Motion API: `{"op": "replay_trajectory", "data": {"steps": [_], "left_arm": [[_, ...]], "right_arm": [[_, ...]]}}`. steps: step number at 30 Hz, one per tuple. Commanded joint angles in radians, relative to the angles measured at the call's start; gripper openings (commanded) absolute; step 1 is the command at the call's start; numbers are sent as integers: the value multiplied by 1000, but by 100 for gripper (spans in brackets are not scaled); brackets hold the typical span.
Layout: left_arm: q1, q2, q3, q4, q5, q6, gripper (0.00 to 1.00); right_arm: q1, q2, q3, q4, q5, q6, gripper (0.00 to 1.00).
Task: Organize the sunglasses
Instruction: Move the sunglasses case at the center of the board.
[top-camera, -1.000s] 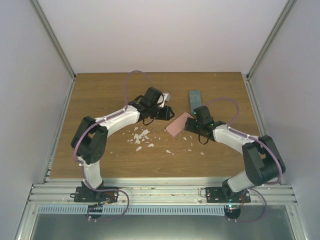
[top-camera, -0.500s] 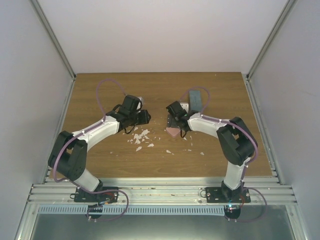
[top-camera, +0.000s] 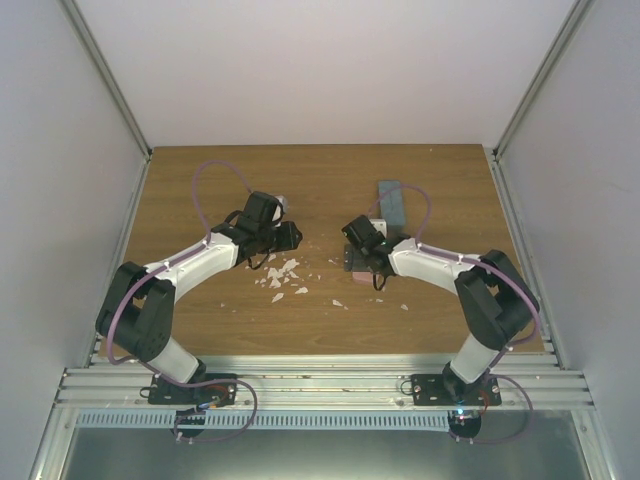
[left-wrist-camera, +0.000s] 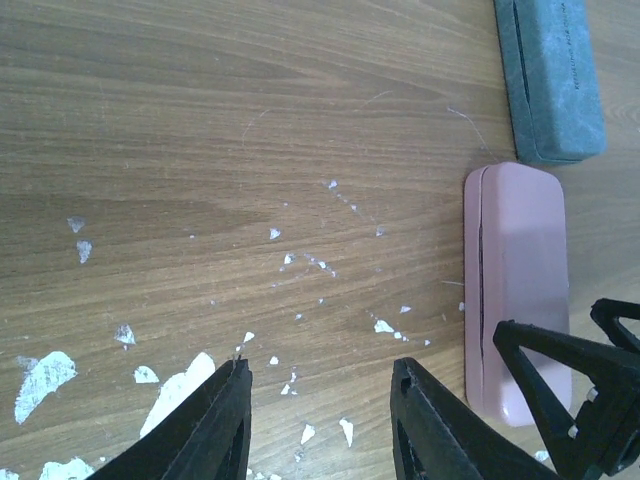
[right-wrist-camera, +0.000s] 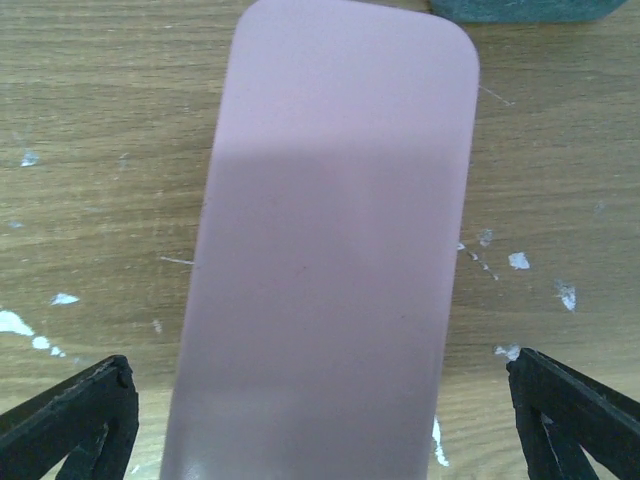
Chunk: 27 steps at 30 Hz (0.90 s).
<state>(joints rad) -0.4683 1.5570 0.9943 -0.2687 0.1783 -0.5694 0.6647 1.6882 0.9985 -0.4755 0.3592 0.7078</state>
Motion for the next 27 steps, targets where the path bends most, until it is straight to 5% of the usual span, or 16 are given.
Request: {"op": "replay_trajectory", "data": {"steps": [1, 11, 18, 21, 27], "left_arm": [[9, 2, -3, 57, 11, -9, 40], [10, 9, -5, 54, 15, -12, 40], [10, 33, 10, 60, 58, -1, 41], [10, 33, 12, 58, 62, 0, 41], [9, 24, 25, 49, 102, 23, 41]], "right_arm": [[5, -32, 9, 22, -51, -7, 100], [5, 3, -65, 70, -80, 60, 99], [4, 24, -105, 113, -159, 62, 80], [1, 31, -101, 110, -150, 71, 63], [-23, 49, -48, 151, -119, -27, 60]]}}
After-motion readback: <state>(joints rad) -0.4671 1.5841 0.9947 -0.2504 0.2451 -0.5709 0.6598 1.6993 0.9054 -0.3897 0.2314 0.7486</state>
